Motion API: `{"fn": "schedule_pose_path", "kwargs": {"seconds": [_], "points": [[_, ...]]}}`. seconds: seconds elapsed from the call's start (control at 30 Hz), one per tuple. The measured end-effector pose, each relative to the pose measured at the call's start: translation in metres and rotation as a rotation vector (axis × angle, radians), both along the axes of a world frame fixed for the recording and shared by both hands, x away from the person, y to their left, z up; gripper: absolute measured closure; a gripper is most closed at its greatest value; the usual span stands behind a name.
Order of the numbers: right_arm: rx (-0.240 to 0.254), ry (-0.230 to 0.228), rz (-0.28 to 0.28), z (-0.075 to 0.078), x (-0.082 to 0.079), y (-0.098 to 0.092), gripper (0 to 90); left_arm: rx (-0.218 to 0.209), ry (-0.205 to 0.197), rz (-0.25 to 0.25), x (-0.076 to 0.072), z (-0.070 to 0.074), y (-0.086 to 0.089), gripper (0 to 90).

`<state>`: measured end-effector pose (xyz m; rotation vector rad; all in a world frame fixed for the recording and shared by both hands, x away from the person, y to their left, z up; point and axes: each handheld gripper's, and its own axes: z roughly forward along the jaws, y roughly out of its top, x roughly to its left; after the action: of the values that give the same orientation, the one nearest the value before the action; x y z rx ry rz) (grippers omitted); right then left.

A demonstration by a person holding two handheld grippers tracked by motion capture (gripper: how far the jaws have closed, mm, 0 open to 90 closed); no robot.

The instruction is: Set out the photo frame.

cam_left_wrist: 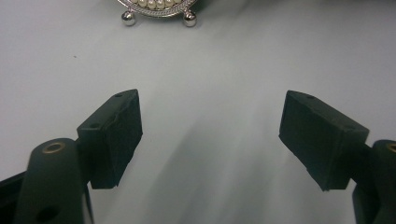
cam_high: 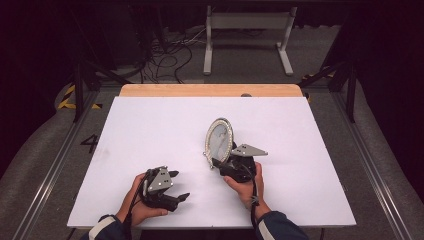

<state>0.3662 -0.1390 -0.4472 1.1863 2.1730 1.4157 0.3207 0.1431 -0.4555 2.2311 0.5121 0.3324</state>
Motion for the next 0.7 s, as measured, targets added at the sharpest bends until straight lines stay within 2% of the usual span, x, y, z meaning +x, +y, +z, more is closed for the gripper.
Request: {"fn": "schedule_pose_path", "kwargs": {"seconds": [0.1, 0.4, 0.7], "points": [[0.004, -0.002, 0.004, -0.001, -0.001, -0.001, 72.2, 0.001, -0.002, -0.001, 0.000, 0.000, 0.000, 21.9], [0.019, 0.033, 0.049, 0.001, 0.000, -0.009, 73.5, -0.002, -0.006, 0.008, 0.001, 0.002, 0.001, 22.1], [0.006, 0.067, 0.087, 0.005, -0.002, -0.017, 75.7, 0.001, 0.000, 0.005, 0.006, 0.000, -0.004, 22.2]]}}
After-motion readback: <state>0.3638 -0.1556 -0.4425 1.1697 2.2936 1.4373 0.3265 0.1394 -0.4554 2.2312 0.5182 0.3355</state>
